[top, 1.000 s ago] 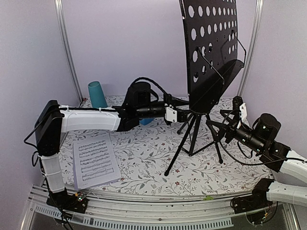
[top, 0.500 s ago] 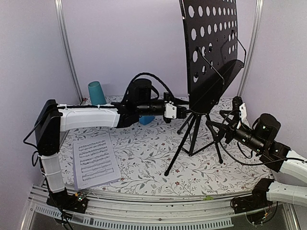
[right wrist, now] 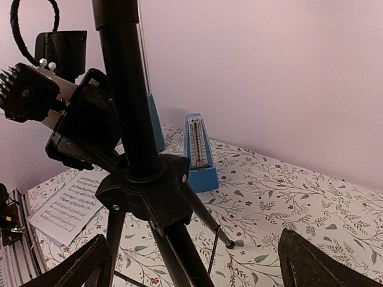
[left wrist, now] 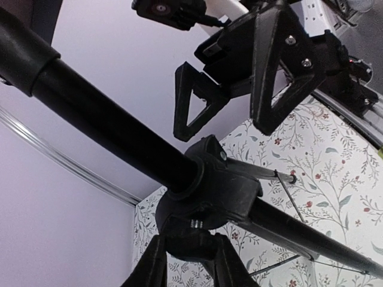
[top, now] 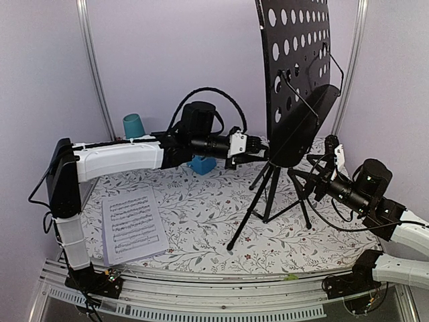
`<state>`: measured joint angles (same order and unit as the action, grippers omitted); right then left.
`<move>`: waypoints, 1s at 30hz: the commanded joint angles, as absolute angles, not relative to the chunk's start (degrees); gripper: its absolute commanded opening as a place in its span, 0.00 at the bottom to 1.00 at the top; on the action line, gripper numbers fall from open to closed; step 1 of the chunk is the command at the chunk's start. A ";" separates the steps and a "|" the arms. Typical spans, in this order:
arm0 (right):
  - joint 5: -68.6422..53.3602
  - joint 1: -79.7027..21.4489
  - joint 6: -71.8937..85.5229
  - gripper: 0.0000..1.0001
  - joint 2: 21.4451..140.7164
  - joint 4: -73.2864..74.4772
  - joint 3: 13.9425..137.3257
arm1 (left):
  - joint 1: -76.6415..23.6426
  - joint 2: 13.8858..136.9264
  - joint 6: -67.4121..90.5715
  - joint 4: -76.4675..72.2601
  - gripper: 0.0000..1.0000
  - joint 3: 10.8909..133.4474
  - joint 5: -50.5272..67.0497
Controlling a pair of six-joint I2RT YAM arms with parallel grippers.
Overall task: Set up the instrument practice props
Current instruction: Screw the knob on the music stand, then hold the music stand at the center of the board.
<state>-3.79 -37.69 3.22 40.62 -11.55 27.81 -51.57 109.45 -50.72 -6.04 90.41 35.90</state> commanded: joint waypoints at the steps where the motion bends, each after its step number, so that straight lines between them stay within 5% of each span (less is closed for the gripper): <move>1: -4.87 -37.50 3.77 0.99 40.85 -12.77 28.23 | -52.13 108.84 -43.86 6.27 0.22 90.99 42.82; 30: -13.18 -37.45 1.44 1.00 43.15 -17.05 34.35 | -49.57 113.91 -22.03 18.60 0.21 100.82 52.82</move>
<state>-11.64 -37.69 2.09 42.44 -12.58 31.99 -49.67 110.80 -23.90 13.30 99.53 48.49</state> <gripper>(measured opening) 0.996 0.229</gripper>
